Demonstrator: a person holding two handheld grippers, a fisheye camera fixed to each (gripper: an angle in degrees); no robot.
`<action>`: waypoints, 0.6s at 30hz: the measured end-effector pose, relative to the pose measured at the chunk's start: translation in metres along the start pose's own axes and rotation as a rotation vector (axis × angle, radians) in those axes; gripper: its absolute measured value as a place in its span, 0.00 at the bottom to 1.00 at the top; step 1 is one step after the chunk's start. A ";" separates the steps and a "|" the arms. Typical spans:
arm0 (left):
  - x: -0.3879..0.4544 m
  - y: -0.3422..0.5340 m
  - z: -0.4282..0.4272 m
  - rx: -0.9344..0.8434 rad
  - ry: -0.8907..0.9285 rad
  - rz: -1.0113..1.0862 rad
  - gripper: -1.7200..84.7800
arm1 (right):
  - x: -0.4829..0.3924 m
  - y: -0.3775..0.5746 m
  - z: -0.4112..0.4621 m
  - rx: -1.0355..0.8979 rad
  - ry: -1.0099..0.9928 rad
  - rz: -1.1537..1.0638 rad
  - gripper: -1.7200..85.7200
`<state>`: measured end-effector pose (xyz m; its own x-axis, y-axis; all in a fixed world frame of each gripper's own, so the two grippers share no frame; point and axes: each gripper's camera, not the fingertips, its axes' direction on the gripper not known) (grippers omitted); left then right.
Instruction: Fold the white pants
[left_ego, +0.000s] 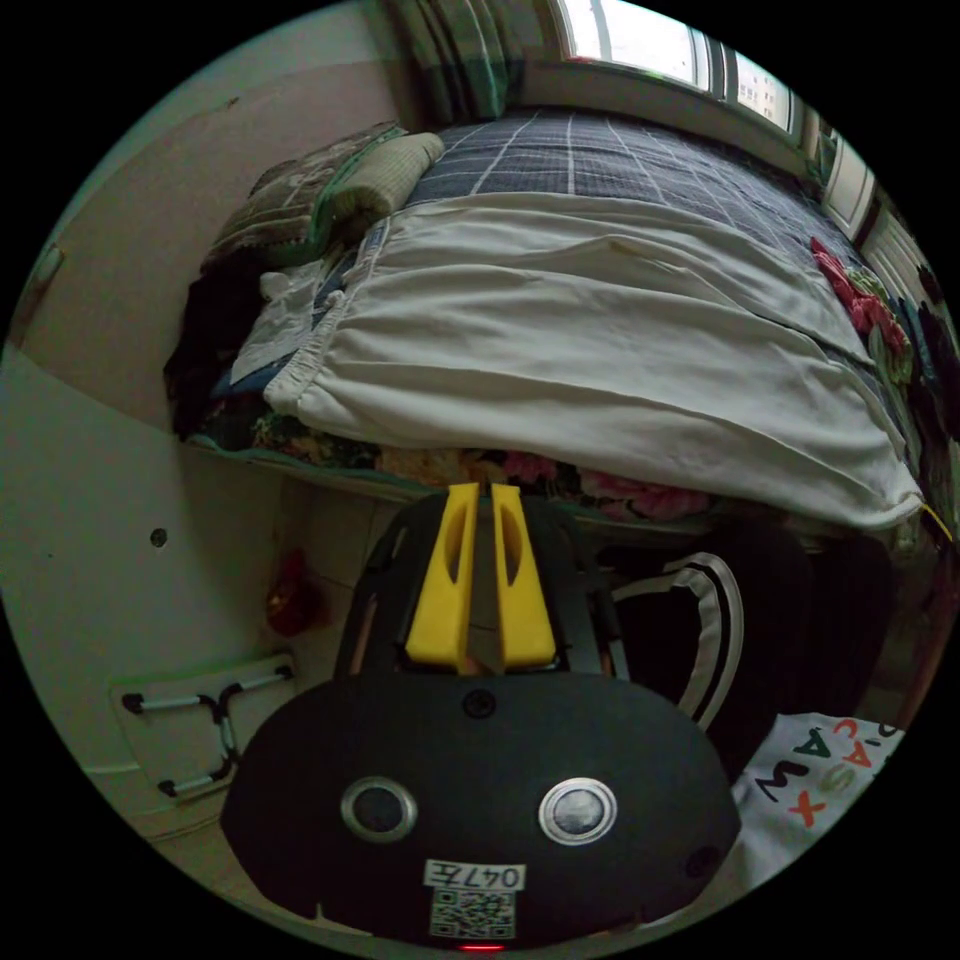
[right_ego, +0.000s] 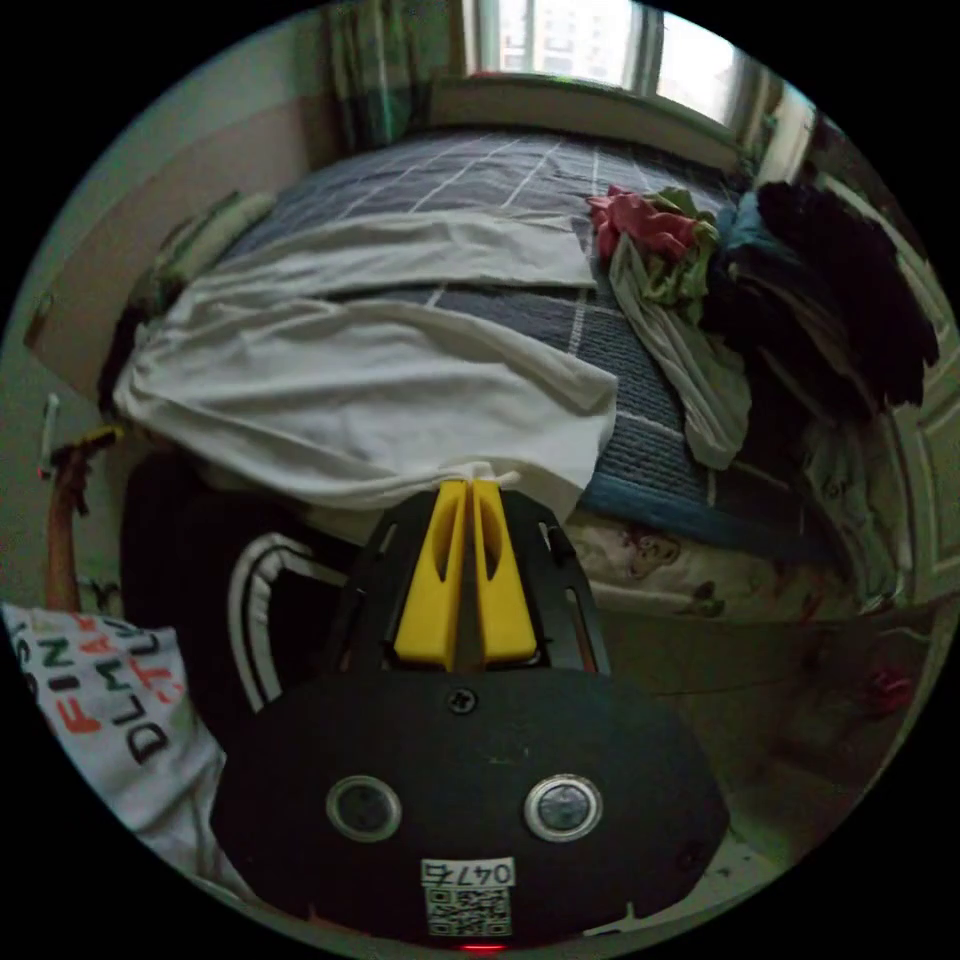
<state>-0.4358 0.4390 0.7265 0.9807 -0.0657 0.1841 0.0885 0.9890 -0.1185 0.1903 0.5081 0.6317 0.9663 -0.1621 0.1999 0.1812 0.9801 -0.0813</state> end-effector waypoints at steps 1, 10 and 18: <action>-0.002 0.001 0.000 0.008 0.003 -0.006 0.02 | 0.001 -0.001 0.000 0.000 0.005 0.013 0.02; -0.020 0.005 0.001 0.027 0.014 -0.006 0.01 | -0.007 0.000 0.019 -0.072 0.112 0.070 0.01; -0.034 0.002 0.008 0.021 -0.040 -0.016 0.01 | -0.003 0.007 0.042 -0.126 0.093 0.088 0.01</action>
<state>-0.4709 0.4441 0.7282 0.9714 -0.0764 0.2247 0.1000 0.9904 -0.0952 0.1813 0.5202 0.6718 0.9911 -0.0922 0.0955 0.1111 0.9698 -0.2170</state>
